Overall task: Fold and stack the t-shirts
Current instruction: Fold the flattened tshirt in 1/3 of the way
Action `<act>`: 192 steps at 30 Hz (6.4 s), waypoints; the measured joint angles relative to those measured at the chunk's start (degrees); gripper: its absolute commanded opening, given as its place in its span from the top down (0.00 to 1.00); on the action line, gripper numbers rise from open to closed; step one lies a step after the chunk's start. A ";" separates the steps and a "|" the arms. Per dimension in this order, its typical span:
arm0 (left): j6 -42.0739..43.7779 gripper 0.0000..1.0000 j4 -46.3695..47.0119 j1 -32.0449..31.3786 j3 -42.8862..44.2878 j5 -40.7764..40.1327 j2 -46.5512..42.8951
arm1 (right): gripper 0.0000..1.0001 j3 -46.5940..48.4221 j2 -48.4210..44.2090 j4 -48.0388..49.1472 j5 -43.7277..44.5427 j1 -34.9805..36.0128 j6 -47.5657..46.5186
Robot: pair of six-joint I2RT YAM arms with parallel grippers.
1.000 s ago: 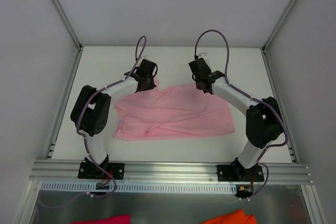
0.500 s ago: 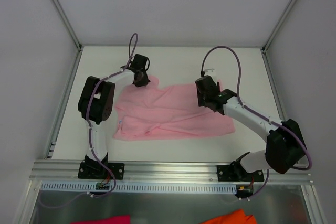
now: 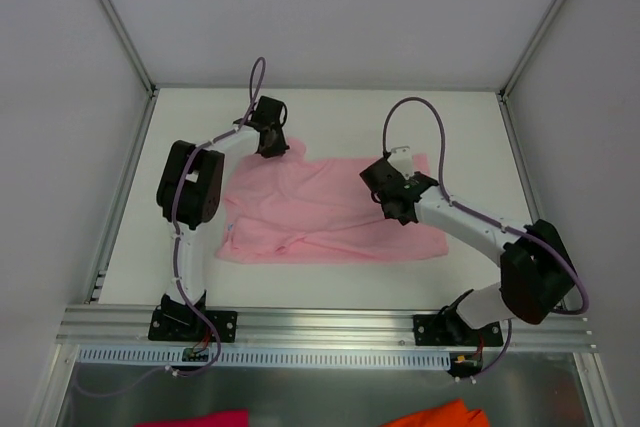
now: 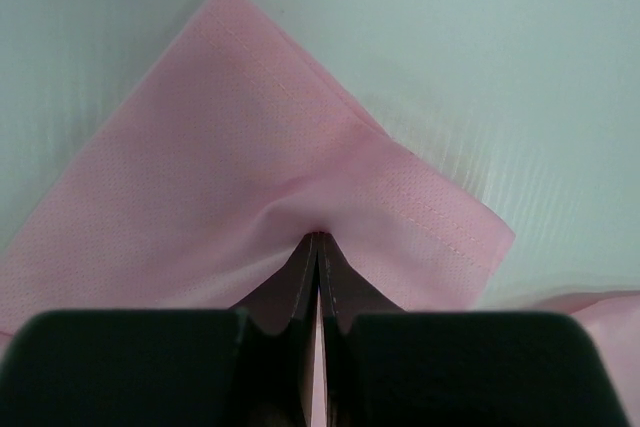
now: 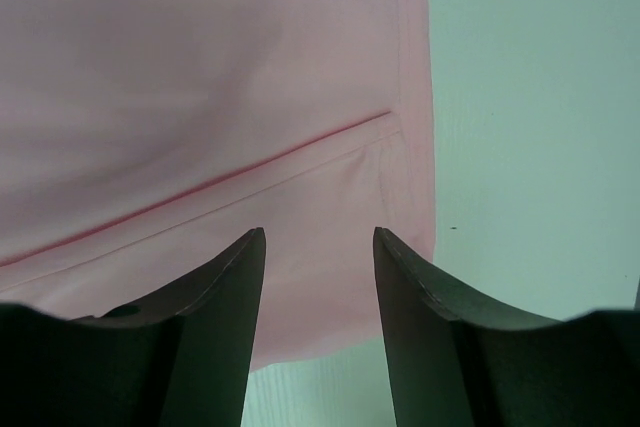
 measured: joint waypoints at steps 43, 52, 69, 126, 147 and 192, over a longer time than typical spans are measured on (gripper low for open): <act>0.98 0.79 8.04 -8.15 -26.86 0.22 -33.03 | 0.61 2.43 13.46 13.55 -28.70 8.50 -12.00; 0.83 0.80 8.09 -8.44 -26.86 -0.37 -33.03 | 0.61 3.93 13.29 15.76 -36.44 12.13 -15.45; 0.83 0.80 8.63 -8.50 -28.61 -1.55 -33.03 | 0.60 12.22 22.97 16.00 -44.28 12.76 -21.79; 0.98 0.80 10.54 -8.39 -29.68 -3.30 -33.68 | 0.61 14.58 24.59 22.99 -42.91 15.30 -30.73; 0.94 0.80 12.02 -8.33 -32.09 -6.51 -36.98 | 0.99 15.54 25.27 28.39 -35.89 16.31 -36.02; 1.05 0.82 11.37 -8.81 -35.91 -5.01 -39.85 | 0.51 9.64 20.50 4.07 3.80 -7.43 -5.75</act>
